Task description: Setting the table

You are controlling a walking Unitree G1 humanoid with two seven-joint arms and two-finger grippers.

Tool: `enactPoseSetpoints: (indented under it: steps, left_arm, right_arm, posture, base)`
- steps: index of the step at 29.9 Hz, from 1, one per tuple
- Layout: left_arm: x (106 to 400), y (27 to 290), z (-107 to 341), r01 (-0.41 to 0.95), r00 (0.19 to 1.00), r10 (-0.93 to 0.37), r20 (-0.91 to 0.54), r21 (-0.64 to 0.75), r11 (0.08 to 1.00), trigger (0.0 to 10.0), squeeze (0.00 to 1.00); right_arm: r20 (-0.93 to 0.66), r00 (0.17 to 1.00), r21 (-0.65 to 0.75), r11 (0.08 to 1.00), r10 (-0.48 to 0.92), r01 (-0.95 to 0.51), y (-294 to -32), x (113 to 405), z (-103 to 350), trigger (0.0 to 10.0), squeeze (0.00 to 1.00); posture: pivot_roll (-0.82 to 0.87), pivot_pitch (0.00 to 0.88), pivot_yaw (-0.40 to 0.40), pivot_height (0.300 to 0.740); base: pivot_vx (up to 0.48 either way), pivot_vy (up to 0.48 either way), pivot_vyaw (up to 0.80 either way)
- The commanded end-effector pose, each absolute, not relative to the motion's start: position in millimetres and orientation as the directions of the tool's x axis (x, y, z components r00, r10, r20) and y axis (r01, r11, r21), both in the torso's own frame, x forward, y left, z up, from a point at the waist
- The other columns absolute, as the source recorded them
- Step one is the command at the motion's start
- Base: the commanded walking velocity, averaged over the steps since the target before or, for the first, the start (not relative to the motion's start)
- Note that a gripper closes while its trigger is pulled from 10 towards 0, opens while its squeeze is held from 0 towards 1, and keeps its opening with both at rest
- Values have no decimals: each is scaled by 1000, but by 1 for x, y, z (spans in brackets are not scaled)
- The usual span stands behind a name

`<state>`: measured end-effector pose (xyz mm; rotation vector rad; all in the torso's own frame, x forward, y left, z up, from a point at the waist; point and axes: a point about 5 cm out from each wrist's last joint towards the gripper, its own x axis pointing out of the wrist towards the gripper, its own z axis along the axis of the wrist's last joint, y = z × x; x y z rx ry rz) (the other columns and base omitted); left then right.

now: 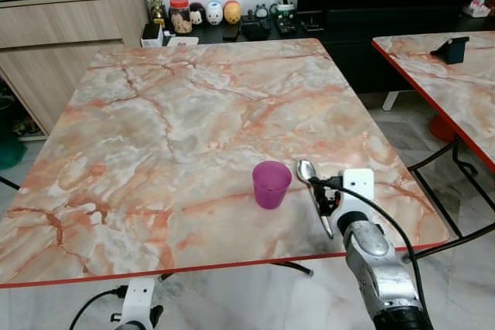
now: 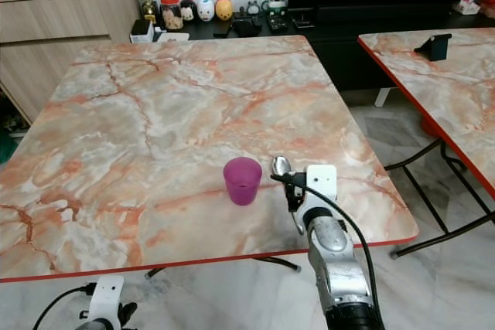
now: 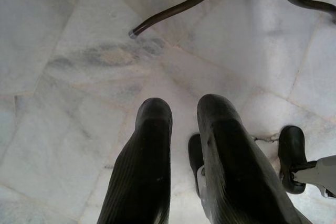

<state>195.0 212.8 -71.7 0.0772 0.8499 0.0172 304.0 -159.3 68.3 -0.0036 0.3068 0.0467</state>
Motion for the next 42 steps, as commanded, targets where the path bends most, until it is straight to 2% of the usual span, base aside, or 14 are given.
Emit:
enactPoseSetpoints:
  steps: [1,10,21,42]
  left_arm:
    - [192,213,-74,18,646,46,-762,75,997,10000,0]
    - [188,212,-76,25,640,44,-767,78,997,10000,0]
    - [190,211,-75,25,646,46,-762,81,996,10000,0]
    - [192,210,-74,11,647,46,-761,70,998,10000,0]
  right_arm:
    - [-301,951,-1,998,66,-70,-155,308,70,10000,0]
    - [-298,945,42,991,135,-128,-149,308,65,10000,0]
    - [-314,938,39,989,146,-140,-146,319,65,10000,0]
    - [-359,917,69,985,173,-158,-142,319,54,10000,0]
  posture:
    - [-15,0,8,740]
    - [1,0,7,740]
    - [7,0,-11,740]
    - [9,0,-17,740]
  base:
    - [0,0,0]
    - [0,0,0]
    - [0,0,0]
    - [0,0,0]
